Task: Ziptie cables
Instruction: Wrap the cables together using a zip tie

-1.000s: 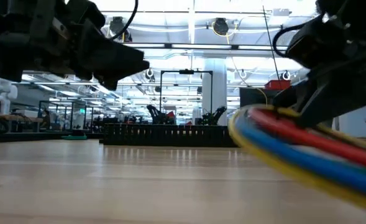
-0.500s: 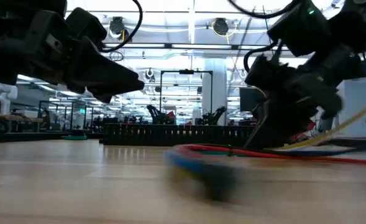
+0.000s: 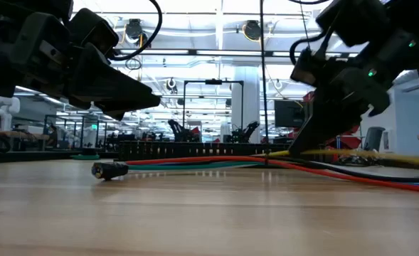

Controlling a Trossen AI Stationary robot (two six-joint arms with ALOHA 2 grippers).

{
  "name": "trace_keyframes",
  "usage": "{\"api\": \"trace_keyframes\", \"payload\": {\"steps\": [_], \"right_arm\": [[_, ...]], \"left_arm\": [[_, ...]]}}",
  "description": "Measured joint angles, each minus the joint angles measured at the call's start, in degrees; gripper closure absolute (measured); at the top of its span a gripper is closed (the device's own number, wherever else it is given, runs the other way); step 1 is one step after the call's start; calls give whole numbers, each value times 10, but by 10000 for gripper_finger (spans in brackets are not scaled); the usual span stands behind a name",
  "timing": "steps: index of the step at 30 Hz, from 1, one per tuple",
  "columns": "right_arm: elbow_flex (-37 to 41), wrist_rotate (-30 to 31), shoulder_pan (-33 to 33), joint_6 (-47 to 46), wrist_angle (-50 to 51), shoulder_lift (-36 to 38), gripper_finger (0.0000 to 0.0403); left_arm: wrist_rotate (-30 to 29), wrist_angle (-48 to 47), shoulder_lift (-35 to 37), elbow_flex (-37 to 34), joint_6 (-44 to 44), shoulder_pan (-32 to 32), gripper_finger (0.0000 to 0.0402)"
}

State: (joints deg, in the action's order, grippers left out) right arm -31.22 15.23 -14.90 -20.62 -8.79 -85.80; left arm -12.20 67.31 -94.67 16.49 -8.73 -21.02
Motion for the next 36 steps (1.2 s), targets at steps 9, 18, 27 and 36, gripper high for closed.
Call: {"api": "trace_keyframes", "payload": {"steps": [9, 18, 27, 36], "right_arm": [[0, -3, -45, 34, 3, 64, 337], [0, -3, -74, 97, -92, 120, 326], [-5, -1, -55, 195, -147, 134, 327], [-156, -4, -42, 307, -94, 8, 339]], "left_arm": [[-67, -7, 34, -26, 3, -9, 259], [-152, -21, 167, -114, -4, -36, 259], [-190, -104, 211, -125, -60, -80, 259], [-209, -97, 214, -116, -65, -110, 259]]}}
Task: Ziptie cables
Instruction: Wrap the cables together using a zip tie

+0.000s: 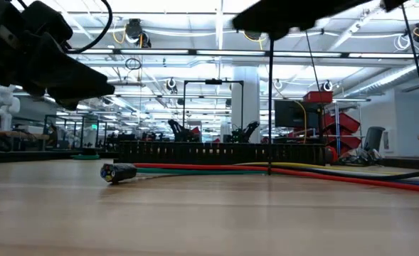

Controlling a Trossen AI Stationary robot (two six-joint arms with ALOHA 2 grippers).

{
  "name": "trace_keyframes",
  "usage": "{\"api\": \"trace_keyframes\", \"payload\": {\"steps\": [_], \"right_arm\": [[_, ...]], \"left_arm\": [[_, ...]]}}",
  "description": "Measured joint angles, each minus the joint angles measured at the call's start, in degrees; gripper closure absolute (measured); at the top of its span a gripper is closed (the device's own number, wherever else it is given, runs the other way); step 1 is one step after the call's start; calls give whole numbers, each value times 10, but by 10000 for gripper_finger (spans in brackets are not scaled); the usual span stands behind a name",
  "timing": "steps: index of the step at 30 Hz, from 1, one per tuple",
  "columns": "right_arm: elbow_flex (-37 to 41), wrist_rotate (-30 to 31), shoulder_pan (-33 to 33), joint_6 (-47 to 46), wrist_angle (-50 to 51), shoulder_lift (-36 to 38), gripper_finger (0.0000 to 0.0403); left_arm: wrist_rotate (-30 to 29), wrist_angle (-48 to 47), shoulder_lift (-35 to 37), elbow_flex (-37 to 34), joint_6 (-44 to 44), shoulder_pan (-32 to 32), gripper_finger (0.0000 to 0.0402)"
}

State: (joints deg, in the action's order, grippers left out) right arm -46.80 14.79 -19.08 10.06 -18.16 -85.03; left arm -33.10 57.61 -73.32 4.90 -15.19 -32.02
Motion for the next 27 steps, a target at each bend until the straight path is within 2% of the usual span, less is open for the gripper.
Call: {"api": "trace_keyframes", "payload": {"steps": [5, 12, 18, 22, 27], "right_arm": [[-83, -27, 32, -32, -2, -108, 339], [-186, -42, 41, -34, 18, -244, 339], [-201, -42, 41, -30, 47, -252, 339], [-201, -40, 41, -34, 68, -240, 339], [-201, -23, 41, -41, 108, -236, 339]], "left_arm": [[12, 11, 1, 0, 33, -14, 259], [25, -11, 3, 0, 23, -43, 259], [87, -108, 3, 0, -55, -54, 259], [105, -184, 3, 10, -82, -54, 259], [117, -353, 3, 71, -91, -54, 259]]}}
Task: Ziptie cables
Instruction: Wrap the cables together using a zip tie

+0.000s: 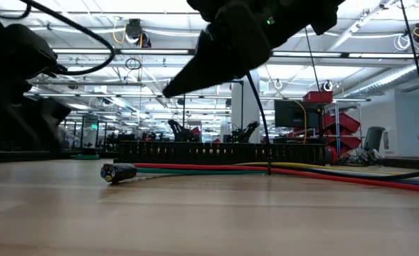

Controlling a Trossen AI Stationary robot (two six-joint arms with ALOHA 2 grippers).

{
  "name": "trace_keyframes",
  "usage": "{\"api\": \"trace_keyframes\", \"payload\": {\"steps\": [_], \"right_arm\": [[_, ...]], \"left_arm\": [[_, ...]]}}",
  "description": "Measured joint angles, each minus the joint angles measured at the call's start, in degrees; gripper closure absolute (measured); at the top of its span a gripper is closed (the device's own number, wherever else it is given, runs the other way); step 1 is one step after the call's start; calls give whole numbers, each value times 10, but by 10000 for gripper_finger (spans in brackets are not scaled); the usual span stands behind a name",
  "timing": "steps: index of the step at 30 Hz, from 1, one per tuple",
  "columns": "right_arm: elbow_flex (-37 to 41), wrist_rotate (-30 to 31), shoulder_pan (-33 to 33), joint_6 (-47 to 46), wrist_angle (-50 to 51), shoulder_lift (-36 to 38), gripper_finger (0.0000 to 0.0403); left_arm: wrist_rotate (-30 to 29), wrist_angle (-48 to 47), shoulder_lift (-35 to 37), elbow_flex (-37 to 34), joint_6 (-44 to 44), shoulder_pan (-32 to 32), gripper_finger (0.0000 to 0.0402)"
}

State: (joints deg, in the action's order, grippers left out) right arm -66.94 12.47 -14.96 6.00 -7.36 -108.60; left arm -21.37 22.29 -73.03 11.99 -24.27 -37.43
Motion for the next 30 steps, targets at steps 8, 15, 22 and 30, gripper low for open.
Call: {"api": "trace_keyframes", "payload": {"steps": [8, 15, 22, 30], "right_arm": [[0, 0, 0, -8, 9, 1, 339], [0, 0, 0, -8, 10, 1, 339], [0, 0, 0, -8, 9, 1, 339], [0, -4, 3, -8, 3, 1, 339]], "left_arm": [[40, -375, 0, 149, -73, -3, 259], [103, -522, 0, 230, -99, -27, 259], [107, -631, 0, 256, -185, -63, 286], [148, -688, 0, 259, -239, -81, 304]]}}
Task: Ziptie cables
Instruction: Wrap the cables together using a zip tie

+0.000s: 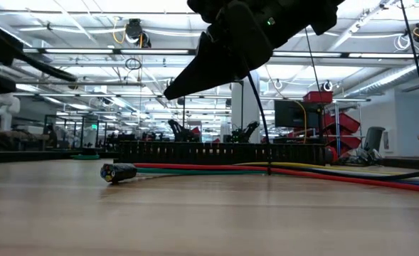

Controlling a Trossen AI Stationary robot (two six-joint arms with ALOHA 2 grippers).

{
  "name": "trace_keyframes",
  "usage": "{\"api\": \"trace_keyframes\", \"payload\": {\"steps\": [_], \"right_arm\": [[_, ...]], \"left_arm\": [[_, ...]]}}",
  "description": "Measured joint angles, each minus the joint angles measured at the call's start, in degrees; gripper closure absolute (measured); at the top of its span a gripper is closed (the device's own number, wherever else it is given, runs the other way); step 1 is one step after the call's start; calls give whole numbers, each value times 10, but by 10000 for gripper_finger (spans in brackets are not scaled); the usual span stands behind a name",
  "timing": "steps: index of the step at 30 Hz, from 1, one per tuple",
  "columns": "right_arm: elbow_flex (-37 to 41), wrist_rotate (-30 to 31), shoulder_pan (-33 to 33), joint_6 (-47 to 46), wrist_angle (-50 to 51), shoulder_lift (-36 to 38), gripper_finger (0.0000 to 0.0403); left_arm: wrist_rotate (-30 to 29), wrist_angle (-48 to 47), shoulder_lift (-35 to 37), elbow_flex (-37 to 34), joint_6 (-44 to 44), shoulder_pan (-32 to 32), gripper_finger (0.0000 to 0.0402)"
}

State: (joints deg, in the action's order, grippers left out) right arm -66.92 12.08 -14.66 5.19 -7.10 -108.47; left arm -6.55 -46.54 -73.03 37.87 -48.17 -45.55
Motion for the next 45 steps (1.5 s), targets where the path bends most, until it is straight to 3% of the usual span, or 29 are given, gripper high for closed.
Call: {"api": "trace_keyframes", "payload": {"steps": [9, 18, 25, 32, 45], "right_arm": [[0, -1, 1, 4, -5, 0, 339], [0, -1, 1, 4, -5, 0, 339], [0, -2, 0, 4, -4, 0, 339], [0, -2, 0, 2, -3, 0, 339], [0, -2, 0, 6, -4, 0, 339]], "left_arm": [[29, -19, 0, 0, -10, 0, 305], [-55, -21, 0, -9, 13, 0, 305], [-61, -18, 0, -20, 26, 0, 305], [-59, 74, -1, -63, 71, 0, 305], [-87, 72, -4, -73, 70, 1, 304]]}}
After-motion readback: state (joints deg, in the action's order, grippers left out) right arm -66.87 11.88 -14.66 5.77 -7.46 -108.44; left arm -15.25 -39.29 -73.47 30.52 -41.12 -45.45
